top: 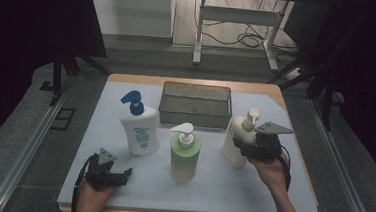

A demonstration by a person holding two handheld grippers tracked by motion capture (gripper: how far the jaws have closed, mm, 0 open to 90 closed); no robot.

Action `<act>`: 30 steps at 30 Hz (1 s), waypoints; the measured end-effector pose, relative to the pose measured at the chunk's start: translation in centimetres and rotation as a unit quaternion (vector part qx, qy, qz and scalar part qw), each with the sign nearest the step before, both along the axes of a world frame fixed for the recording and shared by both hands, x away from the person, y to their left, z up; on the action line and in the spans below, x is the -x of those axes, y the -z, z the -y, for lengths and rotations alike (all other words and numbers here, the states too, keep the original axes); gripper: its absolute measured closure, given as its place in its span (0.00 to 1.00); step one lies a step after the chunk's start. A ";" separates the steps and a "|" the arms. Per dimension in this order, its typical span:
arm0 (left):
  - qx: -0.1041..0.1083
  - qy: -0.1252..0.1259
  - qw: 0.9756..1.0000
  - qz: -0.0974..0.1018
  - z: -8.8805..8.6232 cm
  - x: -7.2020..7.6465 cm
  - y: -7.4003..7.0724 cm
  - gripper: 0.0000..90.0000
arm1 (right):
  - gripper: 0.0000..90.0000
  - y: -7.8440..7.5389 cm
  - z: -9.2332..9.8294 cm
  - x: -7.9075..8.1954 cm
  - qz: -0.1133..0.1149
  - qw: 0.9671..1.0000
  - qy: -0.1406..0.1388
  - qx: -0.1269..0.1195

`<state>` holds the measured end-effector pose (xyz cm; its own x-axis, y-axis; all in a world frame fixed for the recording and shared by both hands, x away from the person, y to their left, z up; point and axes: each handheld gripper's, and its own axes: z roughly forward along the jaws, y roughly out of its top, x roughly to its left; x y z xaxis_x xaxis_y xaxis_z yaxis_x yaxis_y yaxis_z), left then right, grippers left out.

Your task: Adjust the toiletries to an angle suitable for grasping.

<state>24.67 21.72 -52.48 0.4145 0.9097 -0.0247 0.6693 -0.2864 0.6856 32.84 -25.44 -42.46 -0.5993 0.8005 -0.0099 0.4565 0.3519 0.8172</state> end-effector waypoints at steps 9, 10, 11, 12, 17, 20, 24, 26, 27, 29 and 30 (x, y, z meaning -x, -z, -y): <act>0.000 0.000 1.000 0.000 0.0 0.0 0.0 0.13 | 0.42 -0.7 -0.3 -0.1 -0.002 1.000 -0.019 0.006; 0.000 0.000 1.000 0.000 0.0 0.0 0.0 0.13 | 0.42 -0.8 -0.3 -0.1 -0.002 1.000 -0.022 0.005; 0.000 0.000 1.000 0.000 0.0 0.0 0.0 0.13 | 0.42 -0.9 -0.4 -0.1 -0.002 1.000 -0.025 0.006; 0.000 0.000 1.000 0.000 0.0 0.0 0.0 0.13 | 0.42 -1.0 -0.5 -0.1 -0.004 1.000 -0.027 0.005; 0.000 0.000 1.000 0.000 0.0 0.0 0.0 0.13 | 0.42 -1.6 -0.8 -0.2 -0.004 0.999 -0.036 -0.001; 0.000 0.000 1.000 0.000 0.0 0.0 0.0 0.13 | 0.43 -1.8 -0.9 -0.3 -0.002 0.999 -0.038 -0.002; 0.001 0.000 1.000 0.000 0.0 0.0 0.0 0.13 | 0.42 -2.5 -1.3 -0.3 0.001 0.999 -0.045 -0.001; 0.001 0.000 1.000 0.000 0.0 0.0 0.0 0.13 | 0.42 -2.8 -1.5 -0.4 0.004 0.999 -0.047 -0.001; 0.001 0.000 1.000 0.000 0.0 0.0 0.0 0.13 | 0.42 -2.8 -1.5 -0.4 0.004 0.999 -0.047 -0.001; 0.001 0.000 1.000 0.000 0.0 0.0 0.0 0.13 | 0.43 -3.2 -1.8 -0.5 0.006 0.999 -0.050 0.001; 0.001 0.000 1.000 0.000 0.0 0.0 0.0 0.13 | 0.43 -3.2 -1.8 -0.5 0.006 0.999 -0.050 0.001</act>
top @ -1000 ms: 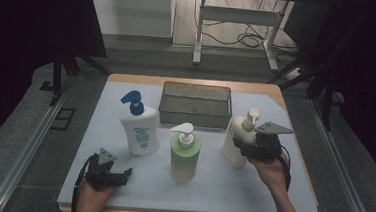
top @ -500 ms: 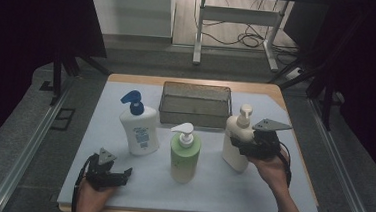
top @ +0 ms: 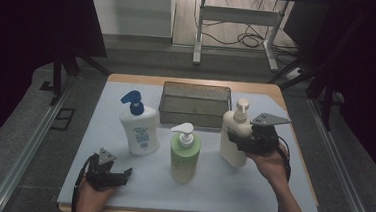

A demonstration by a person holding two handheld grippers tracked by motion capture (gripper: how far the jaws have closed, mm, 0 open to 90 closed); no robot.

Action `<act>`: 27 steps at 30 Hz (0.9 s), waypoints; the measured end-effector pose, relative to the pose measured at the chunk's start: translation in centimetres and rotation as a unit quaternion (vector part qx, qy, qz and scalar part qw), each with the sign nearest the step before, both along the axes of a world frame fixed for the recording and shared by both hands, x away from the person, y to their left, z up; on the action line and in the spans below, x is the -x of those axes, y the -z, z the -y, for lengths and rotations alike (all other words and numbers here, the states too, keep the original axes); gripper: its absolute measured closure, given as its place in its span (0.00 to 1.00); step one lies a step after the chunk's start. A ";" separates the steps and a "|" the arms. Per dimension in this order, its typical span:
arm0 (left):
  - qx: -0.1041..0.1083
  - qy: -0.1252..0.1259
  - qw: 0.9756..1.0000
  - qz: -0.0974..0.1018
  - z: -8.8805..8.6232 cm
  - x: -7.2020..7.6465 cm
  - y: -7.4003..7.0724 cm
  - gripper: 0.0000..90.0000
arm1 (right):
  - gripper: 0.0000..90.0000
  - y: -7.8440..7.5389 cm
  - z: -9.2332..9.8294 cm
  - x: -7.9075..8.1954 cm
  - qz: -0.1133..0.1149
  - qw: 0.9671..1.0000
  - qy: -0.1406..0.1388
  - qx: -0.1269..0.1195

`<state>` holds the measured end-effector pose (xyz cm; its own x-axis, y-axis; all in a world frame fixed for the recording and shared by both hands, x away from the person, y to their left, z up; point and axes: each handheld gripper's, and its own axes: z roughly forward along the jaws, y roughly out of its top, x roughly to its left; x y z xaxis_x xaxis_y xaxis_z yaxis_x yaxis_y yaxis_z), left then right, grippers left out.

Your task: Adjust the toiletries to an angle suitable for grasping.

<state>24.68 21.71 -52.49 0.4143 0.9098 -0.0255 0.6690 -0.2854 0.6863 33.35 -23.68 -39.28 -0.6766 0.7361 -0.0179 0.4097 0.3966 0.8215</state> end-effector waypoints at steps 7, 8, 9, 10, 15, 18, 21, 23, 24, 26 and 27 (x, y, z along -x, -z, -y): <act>0.000 0.000 1.000 0.000 0.0 0.0 0.0 0.13 | 0.43 -0.9 -0.7 -0.4 -0.006 1.000 -0.015 -0.010; 0.000 0.000 1.000 0.000 0.0 0.0 0.0 0.13 | 0.43 -1.1 -0.8 -0.5 -0.007 1.000 -0.018 -0.014; 0.000 0.000 1.000 0.000 0.0 0.0 0.0 0.13 | 0.43 -1.5 -1.1 -0.6 -0.007 1.000 -0.024 -0.017; 0.000 0.000 1.000 0.000 0.0 0.0 0.0 0.13 | 0.43 -1.6 -1.2 -0.6 -0.006 0.999 -0.026 -0.018; 0.000 0.000 1.000 0.000 0.0 0.0 0.0 0.13 | 0.43 -2.3 -1.8 -0.8 -0.003 0.999 -0.031 -0.021; 0.000 0.000 1.000 0.000 0.0 0.0 0.0 0.13 | 0.43 -2.9 -2.3 -1.2 0.000 0.999 -0.033 -0.023; 0.000 0.000 1.000 0.000 0.0 0.0 0.0 0.13 | 0.43 -3.2 -2.6 -1.4 0.002 0.999 -0.033 -0.027; 0.000 0.000 1.000 0.000 0.0 0.0 0.0 0.13 | 0.43 -3.5 -2.8 -1.6 0.004 0.999 -0.035 -0.030; 0.000 0.000 1.000 0.000 0.0 0.0 0.0 0.13 | 0.43 -3.7 -2.9 -1.7 0.005 0.999 -0.035 -0.031; 0.000 0.000 1.000 0.000 0.0 0.0 0.0 0.13 | 0.43 -4.1 -3.3 -2.0 0.010 0.999 -0.039 -0.032; 0.000 0.000 1.000 0.000 0.0 0.0 0.0 0.13 | 0.43 -4.2 -3.4 -2.1 0.010 0.999 -0.039 -0.031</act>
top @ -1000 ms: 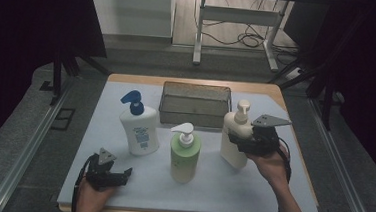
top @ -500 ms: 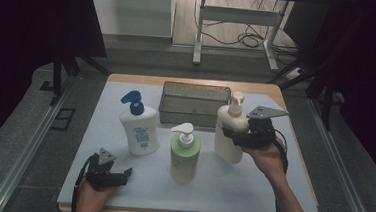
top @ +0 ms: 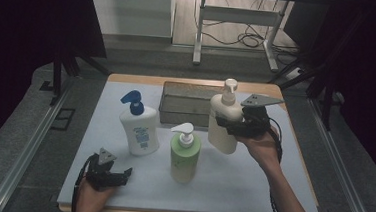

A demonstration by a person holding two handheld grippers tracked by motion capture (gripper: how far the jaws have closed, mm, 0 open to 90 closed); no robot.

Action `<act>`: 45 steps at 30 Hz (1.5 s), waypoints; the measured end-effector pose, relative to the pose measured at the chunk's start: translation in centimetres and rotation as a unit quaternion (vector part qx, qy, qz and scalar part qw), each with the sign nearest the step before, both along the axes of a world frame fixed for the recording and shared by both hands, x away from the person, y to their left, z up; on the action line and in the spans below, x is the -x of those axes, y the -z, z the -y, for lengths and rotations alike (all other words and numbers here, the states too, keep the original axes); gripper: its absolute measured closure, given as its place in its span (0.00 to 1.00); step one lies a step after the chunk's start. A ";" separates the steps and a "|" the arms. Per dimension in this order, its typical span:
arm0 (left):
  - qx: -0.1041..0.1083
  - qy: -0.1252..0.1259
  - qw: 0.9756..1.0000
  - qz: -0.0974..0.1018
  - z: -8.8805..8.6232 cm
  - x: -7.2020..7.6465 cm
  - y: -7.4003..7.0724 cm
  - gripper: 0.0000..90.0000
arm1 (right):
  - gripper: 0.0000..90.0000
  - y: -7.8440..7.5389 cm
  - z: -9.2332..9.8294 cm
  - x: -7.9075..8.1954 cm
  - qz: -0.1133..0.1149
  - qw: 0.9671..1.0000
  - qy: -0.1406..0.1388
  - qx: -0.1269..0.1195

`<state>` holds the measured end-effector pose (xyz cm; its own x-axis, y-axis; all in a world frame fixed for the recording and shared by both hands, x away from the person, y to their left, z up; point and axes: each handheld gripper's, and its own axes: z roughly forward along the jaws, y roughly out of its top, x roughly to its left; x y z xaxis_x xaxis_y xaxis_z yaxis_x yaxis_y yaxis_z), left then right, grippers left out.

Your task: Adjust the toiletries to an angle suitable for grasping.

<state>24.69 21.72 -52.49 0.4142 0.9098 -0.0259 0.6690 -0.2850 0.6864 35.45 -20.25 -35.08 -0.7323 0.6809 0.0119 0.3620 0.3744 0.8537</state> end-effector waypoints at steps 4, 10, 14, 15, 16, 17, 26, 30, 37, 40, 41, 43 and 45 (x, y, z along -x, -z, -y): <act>0.000 0.000 1.000 0.000 0.0 0.0 0.0 0.13 | 0.43 -0.4 -0.5 -0.3 0.005 1.000 -0.001 0.000; 0.001 0.000 1.000 0.000 0.0 0.0 0.0 0.13 | 0.43 -1.0 -1.4 -1.1 0.007 1.000 -0.005 -0.006; 0.001 0.000 1.000 0.001 0.0 0.0 0.0 0.13 | 0.43 -1.4 -2.0 -1.7 0.011 1.000 -0.004 -0.008; 0.001 0.000 1.000 0.000 0.0 0.0 0.0 0.13 | 0.43 -1.4 -2.2 -1.8 0.011 1.000 -0.004 -0.009; 0.001 0.000 1.000 0.000 0.0 0.0 0.0 0.13 | 0.43 -1.5 -2.3 -1.9 0.012 1.000 -0.004 -0.011; 0.001 0.000 1.000 0.000 0.0 0.0 0.0 0.13 | 0.43 -1.6 -2.4 -2.0 0.011 1.000 -0.003 -0.013; -0.001 0.000 1.000 0.000 0.0 0.0 0.0 0.13 | 0.43 -2.2 -3.6 -3.2 0.015 1.000 0.002 -0.021; -0.001 0.000 1.000 0.000 0.0 0.0 0.0 0.13 | 0.43 -2.2 -4.2 -3.8 0.016 1.000 0.005 -0.022; 0.000 0.000 1.000 0.001 0.0 0.0 0.0 0.13 | 0.43 -2.5 -5.2 -4.8 0.024 0.999 0.010 -0.028; 0.000 0.000 1.000 0.001 0.0 0.0 0.0 0.13 | 0.43 -2.7 -5.8 -5.3 0.030 0.999 0.012 -0.028; 0.000 0.000 1.000 0.001 0.0 0.0 0.0 0.13 | 0.43 -2.7 -6.0 -5.4 0.031 0.999 0.013 -0.027; 0.000 0.000 1.000 0.000 0.0 0.0 0.0 0.13 | 0.43 -2.8 -6.3 -5.8 0.033 0.999 0.015 -0.029; 0.000 0.000 1.000 0.000 0.0 0.0 0.0 0.13 | 0.43 -2.8 -6.8 -6.4 0.035 0.999 0.020 -0.029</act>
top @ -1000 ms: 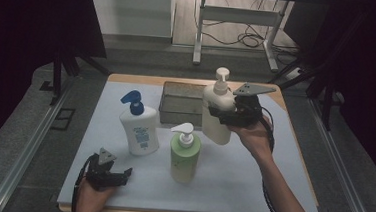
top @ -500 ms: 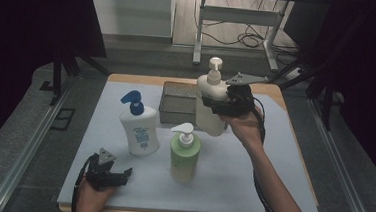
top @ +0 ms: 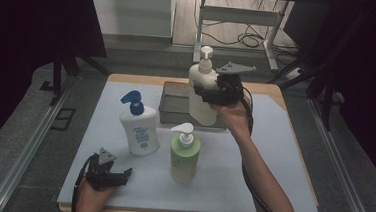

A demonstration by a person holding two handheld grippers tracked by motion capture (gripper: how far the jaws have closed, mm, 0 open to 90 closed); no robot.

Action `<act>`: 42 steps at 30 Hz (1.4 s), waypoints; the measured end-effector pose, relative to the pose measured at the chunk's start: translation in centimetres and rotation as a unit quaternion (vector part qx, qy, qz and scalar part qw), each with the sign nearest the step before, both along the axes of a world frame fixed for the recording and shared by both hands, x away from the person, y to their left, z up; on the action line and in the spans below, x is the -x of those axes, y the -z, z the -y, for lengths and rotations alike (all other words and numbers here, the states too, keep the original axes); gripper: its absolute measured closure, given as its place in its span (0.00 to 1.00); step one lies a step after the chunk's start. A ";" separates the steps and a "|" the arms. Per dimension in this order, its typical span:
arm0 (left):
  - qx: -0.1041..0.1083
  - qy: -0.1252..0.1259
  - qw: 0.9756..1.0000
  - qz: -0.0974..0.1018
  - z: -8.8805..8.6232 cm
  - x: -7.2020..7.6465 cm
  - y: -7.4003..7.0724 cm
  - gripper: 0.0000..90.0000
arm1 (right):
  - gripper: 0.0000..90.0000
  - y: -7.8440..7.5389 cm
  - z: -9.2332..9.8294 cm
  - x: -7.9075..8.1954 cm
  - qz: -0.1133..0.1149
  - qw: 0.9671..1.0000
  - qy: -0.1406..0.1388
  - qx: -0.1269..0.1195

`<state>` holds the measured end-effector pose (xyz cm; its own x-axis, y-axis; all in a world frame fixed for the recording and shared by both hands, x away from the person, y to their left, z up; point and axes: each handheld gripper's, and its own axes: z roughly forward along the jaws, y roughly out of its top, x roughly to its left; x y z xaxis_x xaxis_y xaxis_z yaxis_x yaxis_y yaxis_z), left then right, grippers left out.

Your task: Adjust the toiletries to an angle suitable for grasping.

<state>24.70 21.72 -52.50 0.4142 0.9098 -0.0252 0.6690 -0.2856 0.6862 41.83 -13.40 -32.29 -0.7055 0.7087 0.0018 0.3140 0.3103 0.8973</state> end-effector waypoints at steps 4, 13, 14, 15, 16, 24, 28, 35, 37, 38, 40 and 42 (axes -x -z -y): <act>0.000 0.000 1.000 0.000 0.0 0.0 0.0 0.13 | 0.43 0.1 -0.6 -0.6 0.000 1.000 0.003 -0.002; 0.002 -0.002 1.000 0.001 0.0 0.0 0.0 0.13 | 0.43 0.9 -2.4 -2.5 0.002 1.000 0.011 -0.005; 0.002 -0.001 1.000 0.001 0.0 0.0 0.0 0.13 | 0.43 1.0 -2.8 -2.8 0.002 1.000 0.013 -0.006; 0.002 -0.001 1.000 0.001 0.0 0.0 0.0 0.13 | 0.43 1.0 -2.8 -2.8 0.002 1.000 0.013 -0.006; 0.002 -0.001 1.000 0.001 0.0 0.0 0.0 0.13 | 0.43 1.1 -3.0 -2.9 0.002 1.000 0.014 -0.006; 0.003 -0.001 1.000 0.000 0.0 0.0 0.0 0.13 | 0.43 1.4 -4.4 -4.5 0.005 1.000 0.022 -0.008; 0.003 -0.001 1.000 0.000 0.0 0.0 0.0 0.13 | 0.43 1.6 -4.8 -5.1 0.006 1.000 0.023 -0.007; 0.002 -0.001 1.000 0.000 0.0 0.0 0.0 0.13 | 0.43 2.3 -5.7 -6.3 0.009 1.000 0.025 -0.006; 0.002 -0.001 1.000 0.000 0.0 0.0 0.0 0.13 | 0.43 2.6 -6.0 -6.7 0.009 1.000 0.024 -0.004; 0.002 -0.001 1.000 0.000 0.0 0.0 0.0 0.13 | 0.43 2.8 -6.1 -6.8 0.010 1.000 0.025 -0.002; 0.002 -0.001 1.000 0.000 0.0 0.0 0.0 0.13 | 0.43 3.1 -6.4 -7.2 0.011 1.000 0.026 0.000; 0.002 -0.001 1.000 0.000 0.0 0.0 0.0 0.13 | 0.43 3.4 -6.6 -7.5 0.010 1.000 0.026 0.001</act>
